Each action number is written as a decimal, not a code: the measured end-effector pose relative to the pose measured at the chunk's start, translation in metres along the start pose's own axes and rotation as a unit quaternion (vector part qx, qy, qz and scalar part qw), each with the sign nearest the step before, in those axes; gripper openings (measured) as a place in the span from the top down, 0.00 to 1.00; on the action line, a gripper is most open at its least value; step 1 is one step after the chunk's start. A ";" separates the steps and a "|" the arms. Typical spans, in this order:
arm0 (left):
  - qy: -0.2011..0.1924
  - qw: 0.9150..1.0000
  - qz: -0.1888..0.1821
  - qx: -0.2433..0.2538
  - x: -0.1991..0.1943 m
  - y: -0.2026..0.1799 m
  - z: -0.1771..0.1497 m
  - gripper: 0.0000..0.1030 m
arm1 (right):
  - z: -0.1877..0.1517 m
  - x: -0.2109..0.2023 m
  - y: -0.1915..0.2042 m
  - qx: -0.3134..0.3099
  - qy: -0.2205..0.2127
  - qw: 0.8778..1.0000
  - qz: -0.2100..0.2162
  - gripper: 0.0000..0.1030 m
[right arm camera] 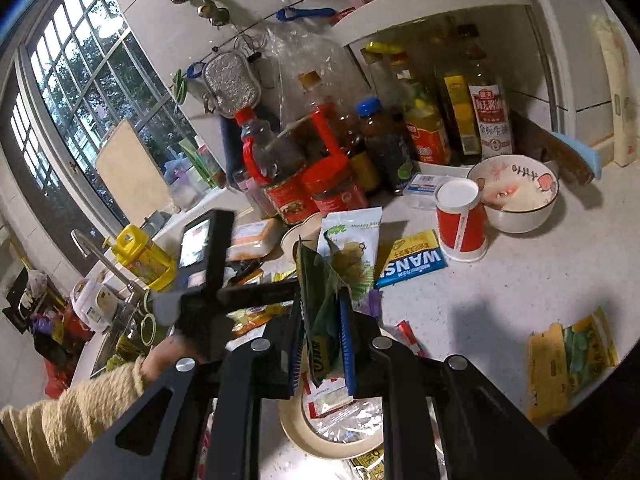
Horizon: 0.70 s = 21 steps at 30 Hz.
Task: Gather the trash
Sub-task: 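Grasp the tan wrapped biscuit with the left tool while the right tool holds the packet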
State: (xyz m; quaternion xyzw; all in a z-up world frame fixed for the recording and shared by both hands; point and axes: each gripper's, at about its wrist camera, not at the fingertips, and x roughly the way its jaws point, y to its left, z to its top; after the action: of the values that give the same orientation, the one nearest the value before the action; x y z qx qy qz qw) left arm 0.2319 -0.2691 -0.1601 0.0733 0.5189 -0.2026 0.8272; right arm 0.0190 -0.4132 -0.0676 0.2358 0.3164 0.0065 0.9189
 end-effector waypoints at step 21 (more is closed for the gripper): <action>-0.040 0.996 -0.053 -0.058 -0.054 0.049 -0.020 0.66 | -0.003 0.013 0.014 0.000 0.003 0.999 0.049 0.84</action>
State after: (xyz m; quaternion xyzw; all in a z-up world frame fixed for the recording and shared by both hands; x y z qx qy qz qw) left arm 0.2148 -0.2038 -0.1259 -0.0107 0.4991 -0.2182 0.8385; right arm 0.0291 -0.3977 -0.0712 0.2508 0.3068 0.0520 0.9166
